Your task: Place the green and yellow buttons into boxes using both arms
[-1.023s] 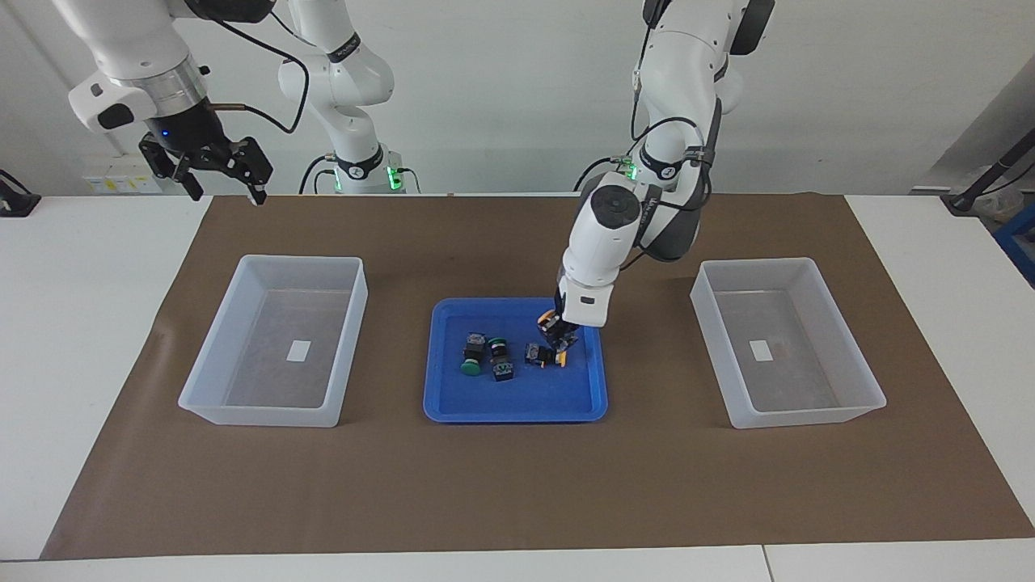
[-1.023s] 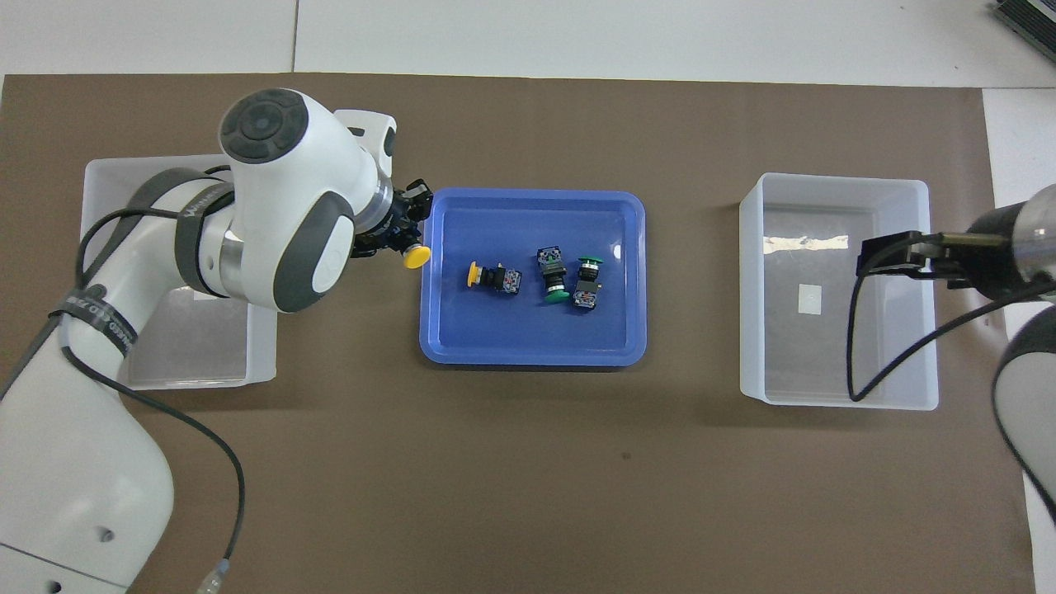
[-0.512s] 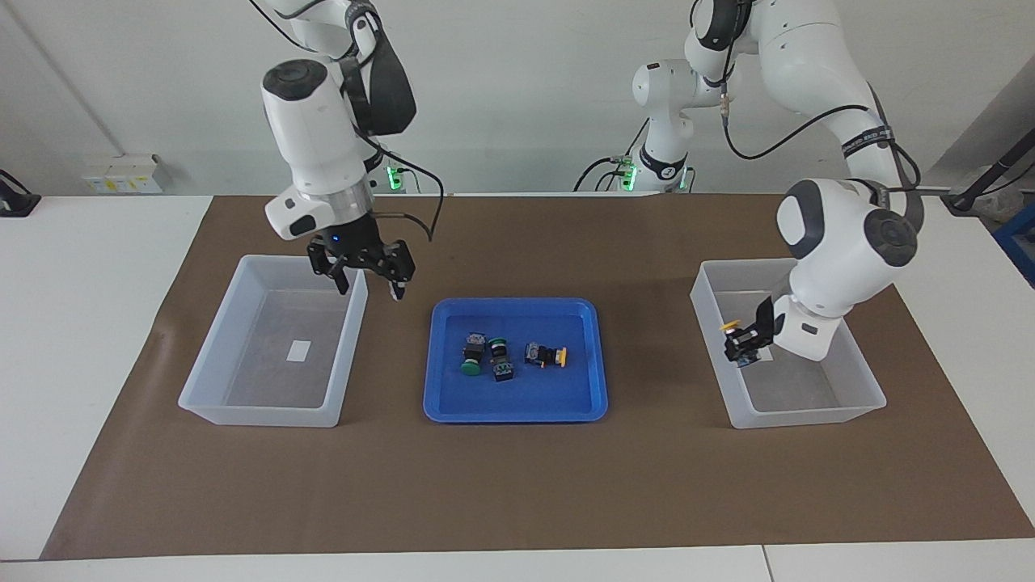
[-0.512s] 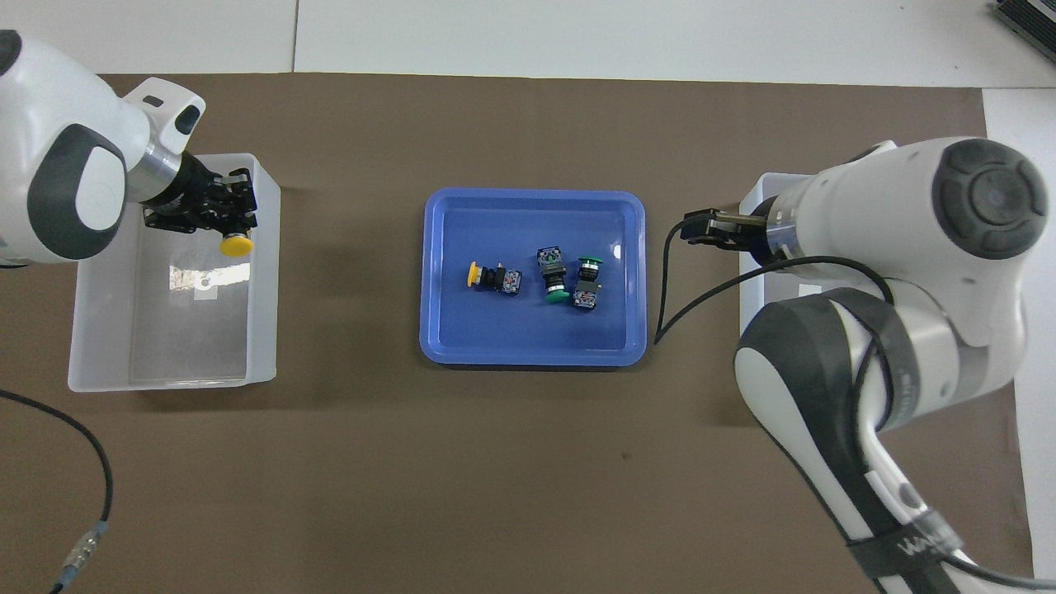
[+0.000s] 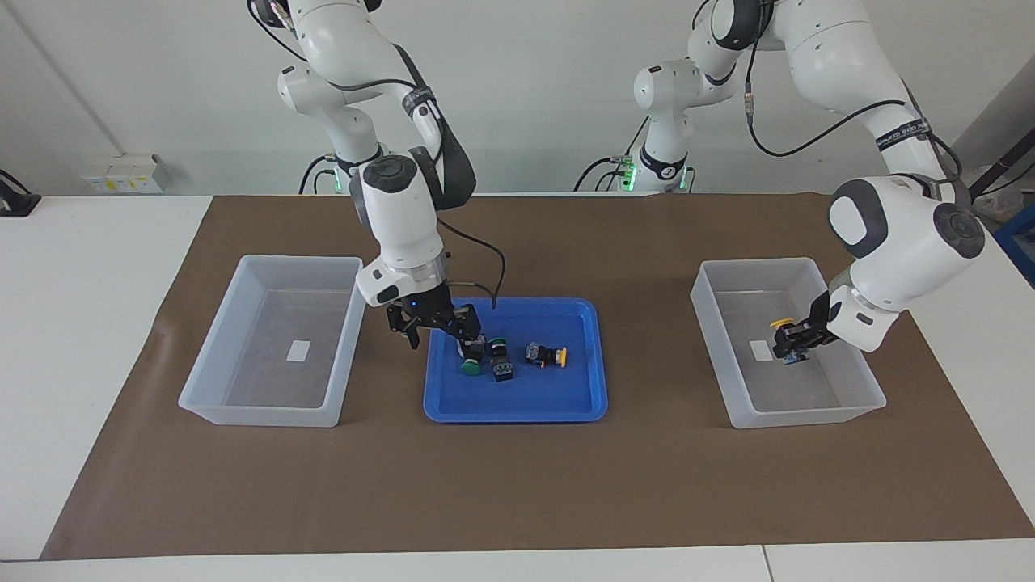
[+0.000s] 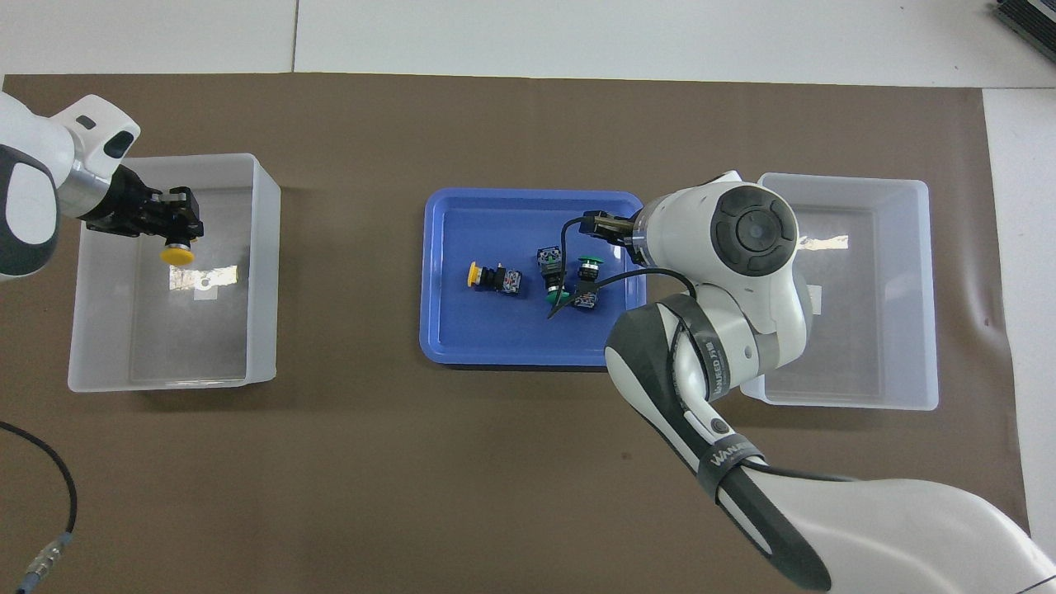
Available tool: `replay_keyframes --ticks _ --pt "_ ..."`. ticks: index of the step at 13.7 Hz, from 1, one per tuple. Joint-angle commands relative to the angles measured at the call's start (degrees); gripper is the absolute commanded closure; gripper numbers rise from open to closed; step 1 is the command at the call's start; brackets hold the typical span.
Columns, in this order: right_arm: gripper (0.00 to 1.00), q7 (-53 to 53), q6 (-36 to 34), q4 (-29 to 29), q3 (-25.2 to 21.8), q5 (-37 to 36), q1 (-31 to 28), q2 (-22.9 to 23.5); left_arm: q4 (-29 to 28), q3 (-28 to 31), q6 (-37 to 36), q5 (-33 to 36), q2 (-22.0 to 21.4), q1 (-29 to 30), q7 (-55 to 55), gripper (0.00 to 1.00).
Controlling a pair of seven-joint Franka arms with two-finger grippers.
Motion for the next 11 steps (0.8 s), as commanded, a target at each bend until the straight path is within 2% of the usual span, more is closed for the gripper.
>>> replay_keyframes --ticks 1,4,5,6,7,8,11 --pt "0.00 1.0 2.2 0.4 -0.1 0.6 1.7 1.6 -11.6 0.3 9.5 -0.4 -3.8 -0.9 1.4 1.00" --pt "0.00 0.9 3.0 -0.5 -0.1 0.3 1.8 2.5 -12.4 0.3 10.2 -0.2 -3.8 -1.1 1.9 1.00" --pt "0.00 0.9 3.8 -1.1 -0.1 0.3 1.8 2.6 -12.3 0.3 10.3 -0.1 -3.7 -1.1 2.3 0.94" --pt "0.00 0.9 4.7 -2.2 -0.1 0.0 1.8 2.5 -11.7 0.3 9.9 0.2 -3.6 -1.1 2.3 0.60" --pt "0.00 0.9 5.5 -3.2 -0.1 -0.1 1.8 2.5 -10.8 0.3 9.2 0.7 -3.3 -1.2 2.3 0.39" --pt "0.00 1.0 5.8 -3.6 -0.1 -0.1 1.9 2.7 -9.4 0.3 8.2 1.1 -3.0 -1.6 2.3 0.29" --pt "0.00 2.6 8.5 -3.6 -0.1 -0.2 3.7 4.8 -3.6 0.2 1.8 2.7 -2.5 -1.7 2.3 0.27"
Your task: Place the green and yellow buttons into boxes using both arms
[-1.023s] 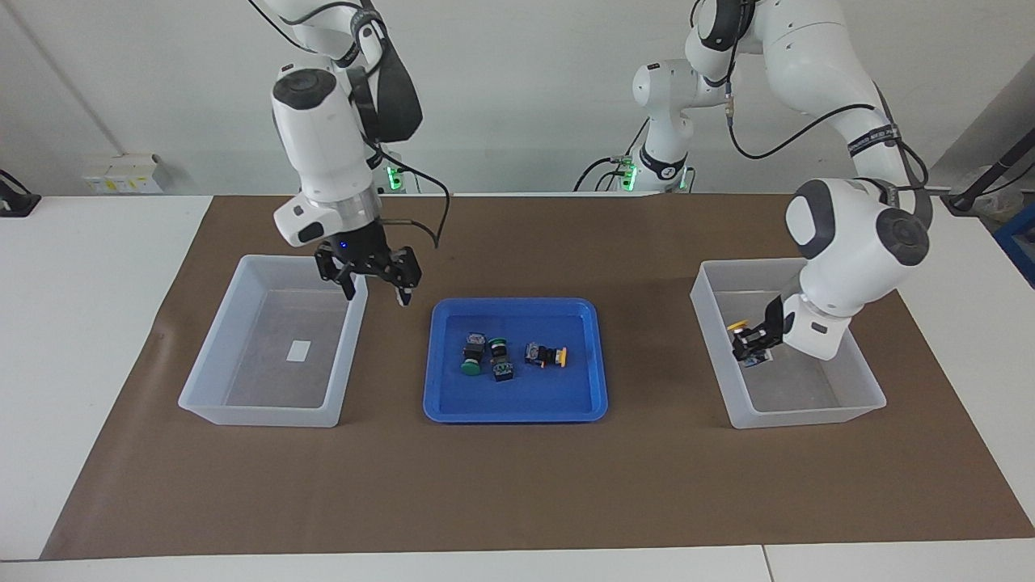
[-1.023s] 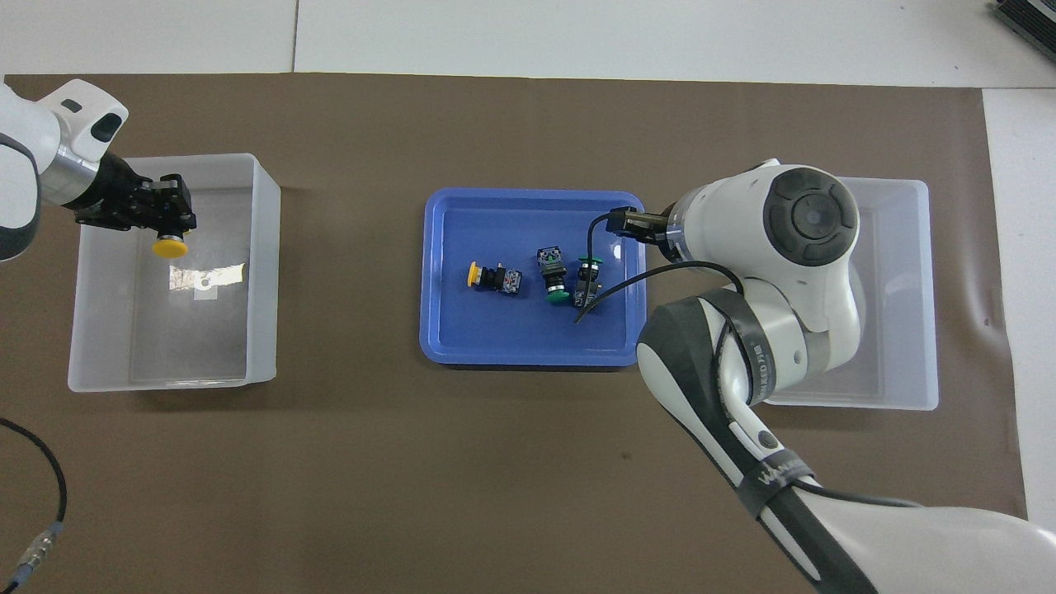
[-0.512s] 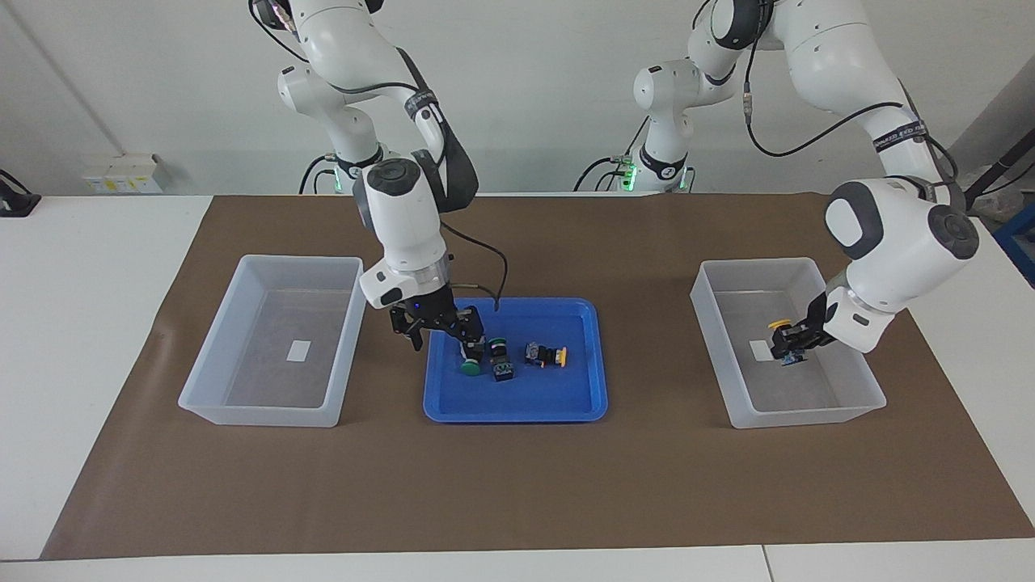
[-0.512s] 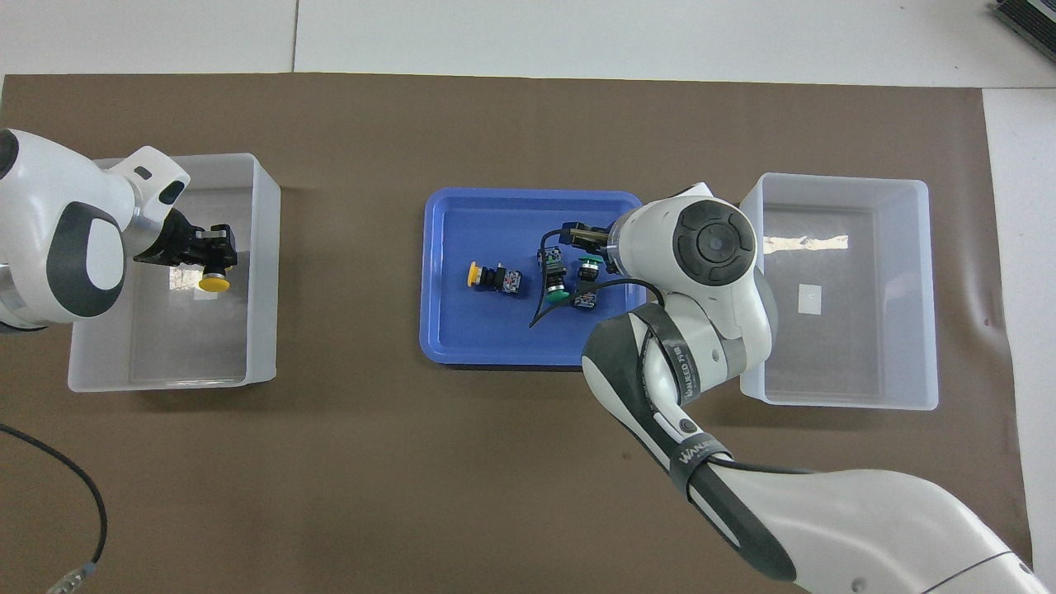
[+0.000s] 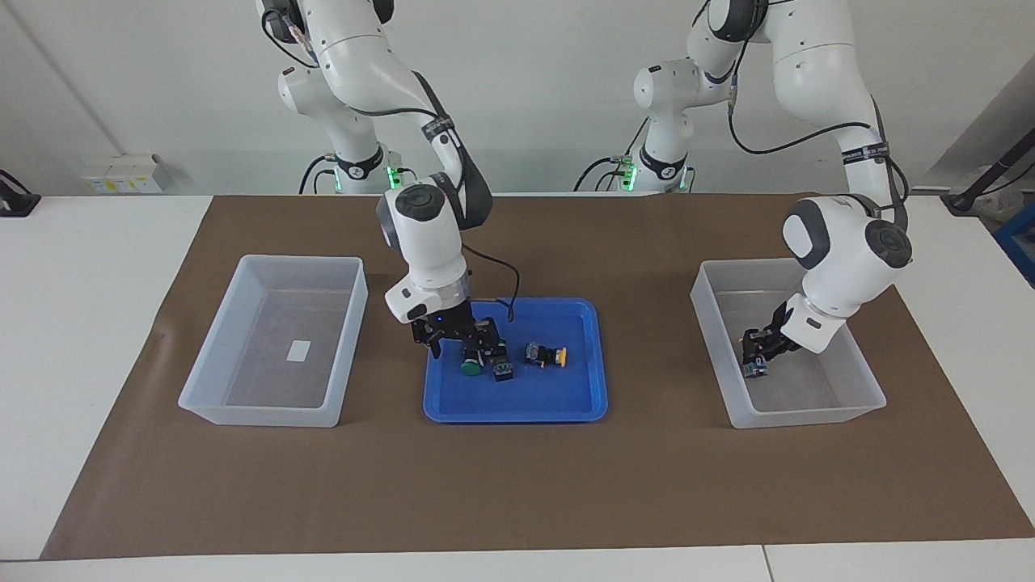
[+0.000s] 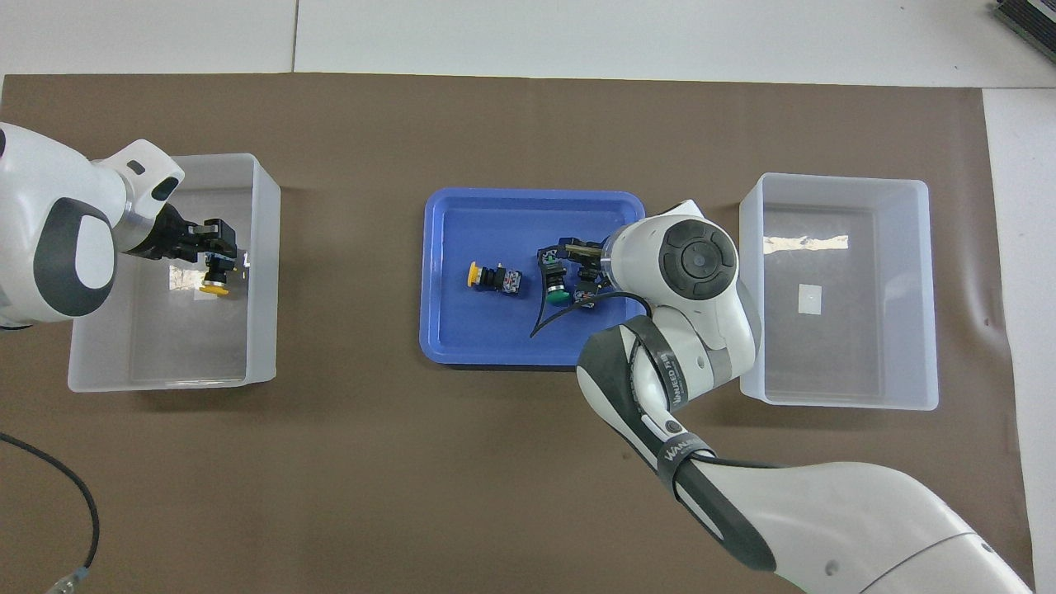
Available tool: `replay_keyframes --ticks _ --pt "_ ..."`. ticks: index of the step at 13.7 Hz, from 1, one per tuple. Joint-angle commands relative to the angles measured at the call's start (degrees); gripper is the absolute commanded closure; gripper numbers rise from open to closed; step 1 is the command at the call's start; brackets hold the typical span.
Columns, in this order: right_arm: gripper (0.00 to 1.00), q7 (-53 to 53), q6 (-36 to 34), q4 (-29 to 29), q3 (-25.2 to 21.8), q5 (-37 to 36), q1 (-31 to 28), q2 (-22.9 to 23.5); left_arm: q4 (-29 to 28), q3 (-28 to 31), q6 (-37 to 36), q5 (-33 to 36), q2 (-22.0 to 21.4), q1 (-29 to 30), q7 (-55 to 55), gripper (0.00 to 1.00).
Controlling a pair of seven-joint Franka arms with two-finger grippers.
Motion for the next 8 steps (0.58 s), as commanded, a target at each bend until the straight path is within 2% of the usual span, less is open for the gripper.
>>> replay_keyframes --ticks 1,4,8 --pt "0.00 2.5 4.0 -0.6 -0.1 -0.2 1.6 1.9 6.0 0.6 -7.0 1.4 0.1 -1.0 0.3 0.27" --pt "0.01 2.0 4.2 -0.6 -0.2 -0.5 1.7 2.1 14.3 0.6 -16.2 1.5 0.8 -2.1 0.3 0.27" --pt "0.01 2.2 4.0 -0.2 -0.4 -1.2 1.3 1.7 19.6 0.2 -24.9 0.9 0.2 -3.6 -0.5 0.28"
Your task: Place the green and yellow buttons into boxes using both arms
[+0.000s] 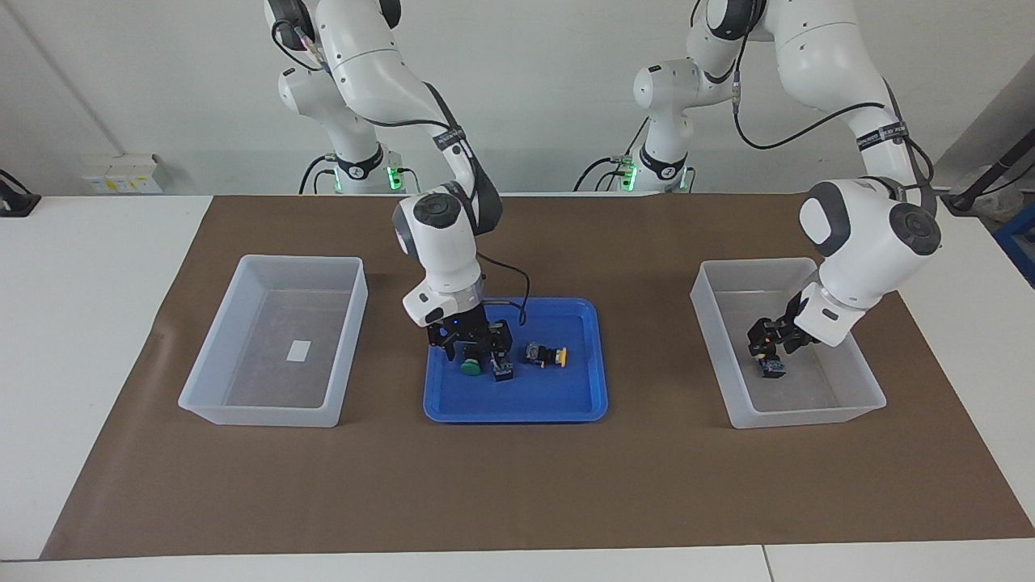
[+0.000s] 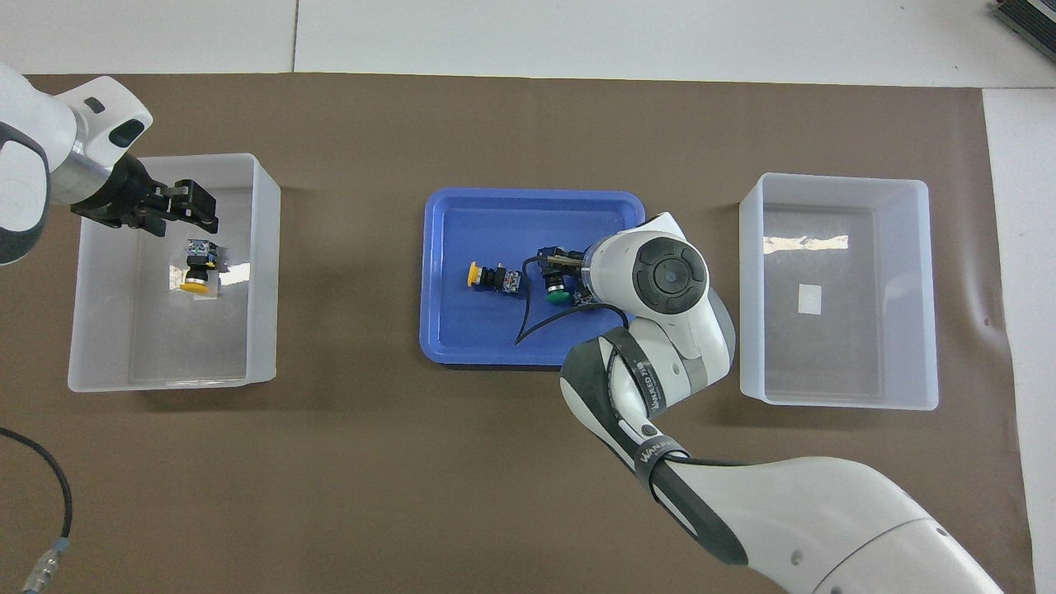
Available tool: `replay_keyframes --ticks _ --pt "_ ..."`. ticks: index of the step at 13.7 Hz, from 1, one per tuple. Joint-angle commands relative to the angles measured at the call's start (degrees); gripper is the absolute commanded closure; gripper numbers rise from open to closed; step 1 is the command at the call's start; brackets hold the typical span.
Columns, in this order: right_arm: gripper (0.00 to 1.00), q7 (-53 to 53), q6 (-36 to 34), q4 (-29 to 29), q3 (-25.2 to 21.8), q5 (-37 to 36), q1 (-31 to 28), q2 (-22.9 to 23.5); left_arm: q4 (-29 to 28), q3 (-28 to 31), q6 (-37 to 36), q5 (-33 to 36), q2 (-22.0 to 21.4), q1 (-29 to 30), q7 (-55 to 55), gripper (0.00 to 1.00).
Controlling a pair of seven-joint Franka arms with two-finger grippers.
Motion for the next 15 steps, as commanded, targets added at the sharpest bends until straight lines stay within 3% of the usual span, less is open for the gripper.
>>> replay_keyframes --ticks 1,4,6,10,12,15 --pt "0.01 1.0 0.9 -0.1 -0.2 -1.1 -0.7 -0.7 3.0 0.1 -4.2 0.4 0.0 -1.3 -0.6 0.28" --pt "0.07 1.5 1.1 -0.3 -0.1 -1.1 -0.6 -0.6 3.8 0.1 -5.9 0.3 -0.3 -6.3 -9.9 0.28" --pt "0.22 1.6 0.9 -0.9 -0.1 -1.1 -0.6 -0.7 3.7 0.2 -4.3 0.2 -0.6 -9.7 -17.8 0.29" --pt "0.79 1.8 0.9 -1.5 -0.1 -1.1 -0.6 -0.8 3.3 0.2 -2.2 -1.2 -0.9 -10.5 -19.7 0.29" --pt "1.00 2.1 0.9 -1.5 -0.1 -1.1 -0.6 -0.8 2.7 0.1 -1.8 -1.3 -1.2 -10.6 -21.6 0.29" --pt "1.00 4.2 0.1 -1.0 -0.1 -1.0 -0.6 -1.6 0.9 0.1 0.0 -1.3 -1.9 -11.8 -23.7 0.29"
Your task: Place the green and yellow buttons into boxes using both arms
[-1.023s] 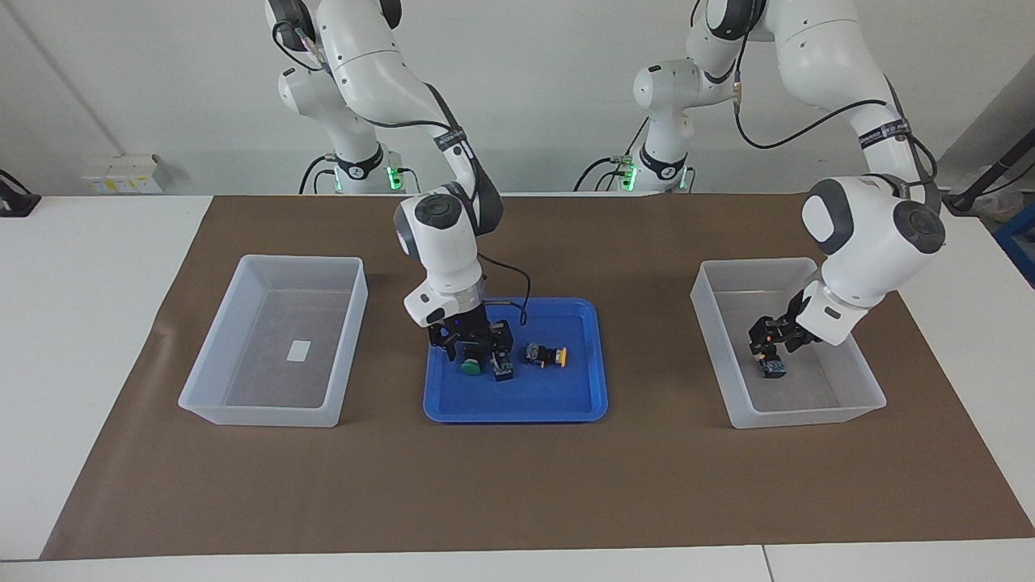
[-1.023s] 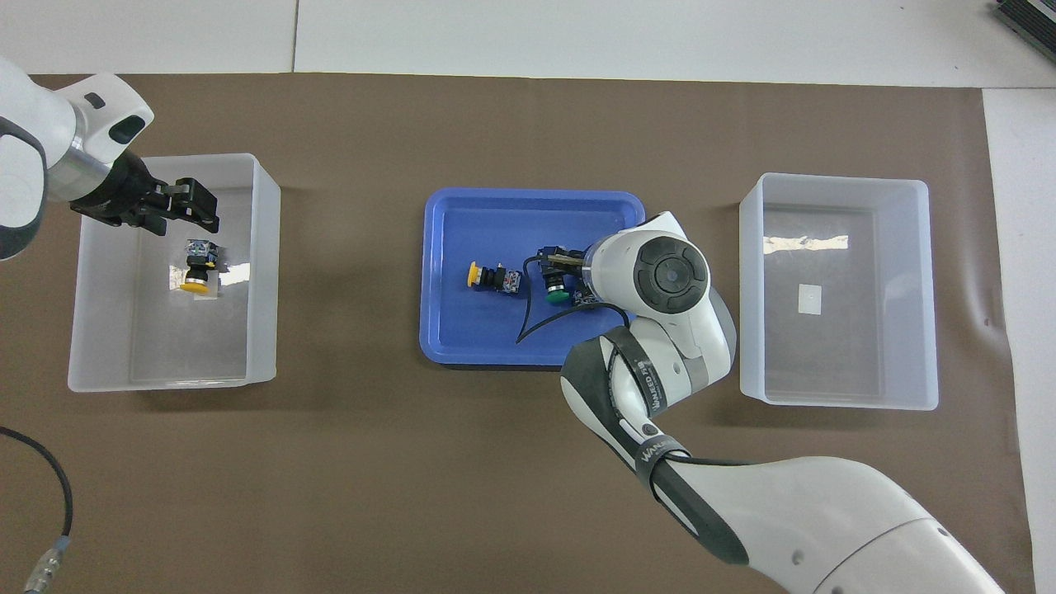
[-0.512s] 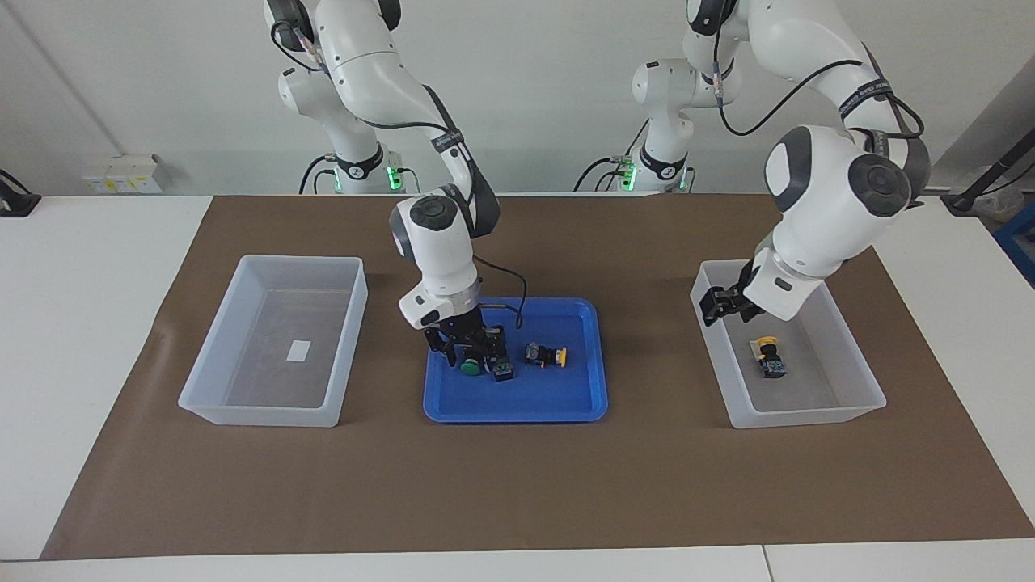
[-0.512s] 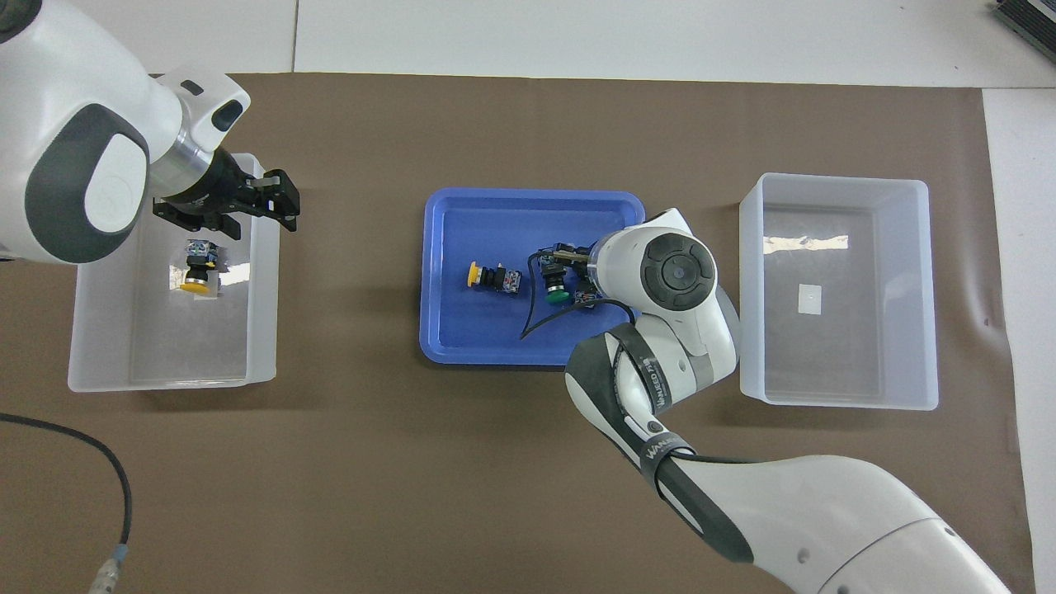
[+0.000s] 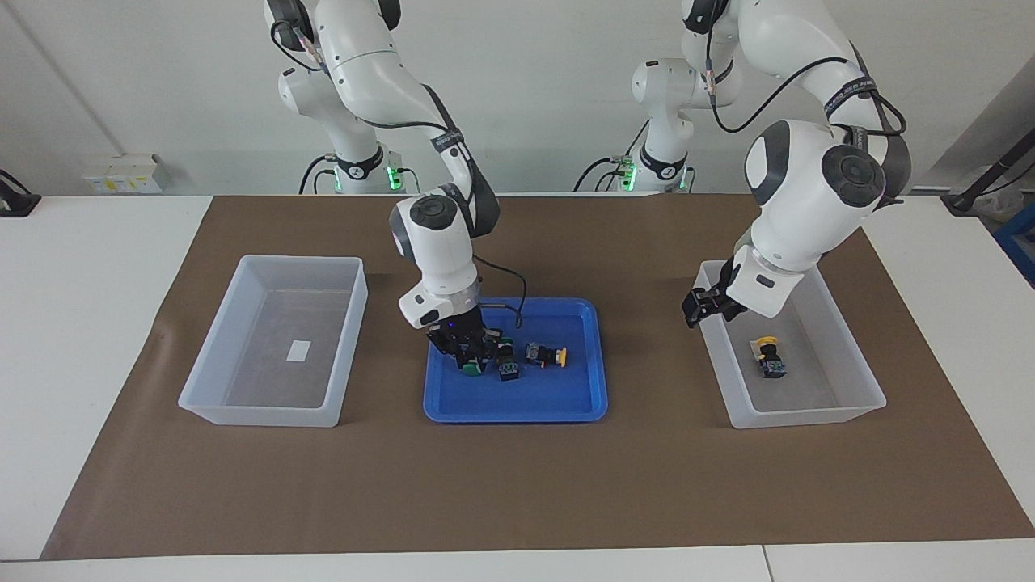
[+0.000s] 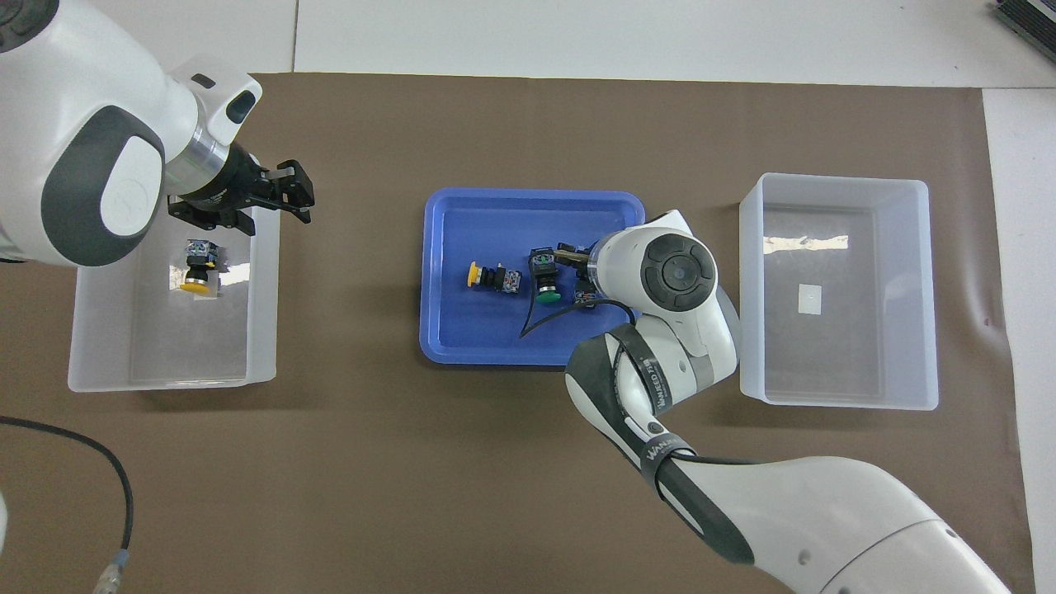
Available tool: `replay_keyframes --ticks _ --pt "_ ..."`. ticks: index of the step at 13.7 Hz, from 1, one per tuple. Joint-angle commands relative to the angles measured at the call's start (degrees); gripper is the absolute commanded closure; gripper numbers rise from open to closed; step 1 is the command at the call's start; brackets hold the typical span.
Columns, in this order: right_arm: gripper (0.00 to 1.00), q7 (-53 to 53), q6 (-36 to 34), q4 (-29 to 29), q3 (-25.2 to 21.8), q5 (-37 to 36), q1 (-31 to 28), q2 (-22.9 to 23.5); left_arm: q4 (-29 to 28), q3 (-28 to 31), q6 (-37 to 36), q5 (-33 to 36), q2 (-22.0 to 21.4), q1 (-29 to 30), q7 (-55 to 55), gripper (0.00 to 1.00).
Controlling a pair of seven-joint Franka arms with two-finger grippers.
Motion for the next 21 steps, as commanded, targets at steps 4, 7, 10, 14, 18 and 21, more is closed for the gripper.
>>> replay_keyframes --ticks 4,7,10,14,18,21 --pt "1.00 1.2 -6.0 -0.5 -0.1 -1.0 -2.8 -7.7 -7.1 0.4 6.1 -0.5 -3.4 -2.6 -8.8 0.29" --pt "1.00 -5.3 -12.2 -0.4 -0.2 -1.1 -7.6 -13.5 -12.5 0.4 13.3 -3.3 -5.0 -5.4 -24.4 0.29" --pt "1.00 -20.0 -16.5 -0.4 -0.2 -1.0 -15.4 -15.8 -16.2 0.4 20.7 -3.8 -5.7 -9.8 -43.7 0.29" --pt "1.00 -40.0 -20.7 -0.8 -0.1 -1.0 -25.1 -17.3 -20.1 0.5 29.2 -3.7 -4.7 -16.8 -64.1 0.28" --pt "1.00 -48.7 -21.2 -5.3 -0.1 0.1 -30.1 -18.3 -21.4 0.7 34.4 -3.2 -0.1 -20.9 -73.5 0.21" --pt "1.00 -48.6 -16.9 -8.9 0.0 0.5 -30.3 -17.3 -22.2 0.7 37.9 -3.1 1.3 -21.5 -75.3 0.20"
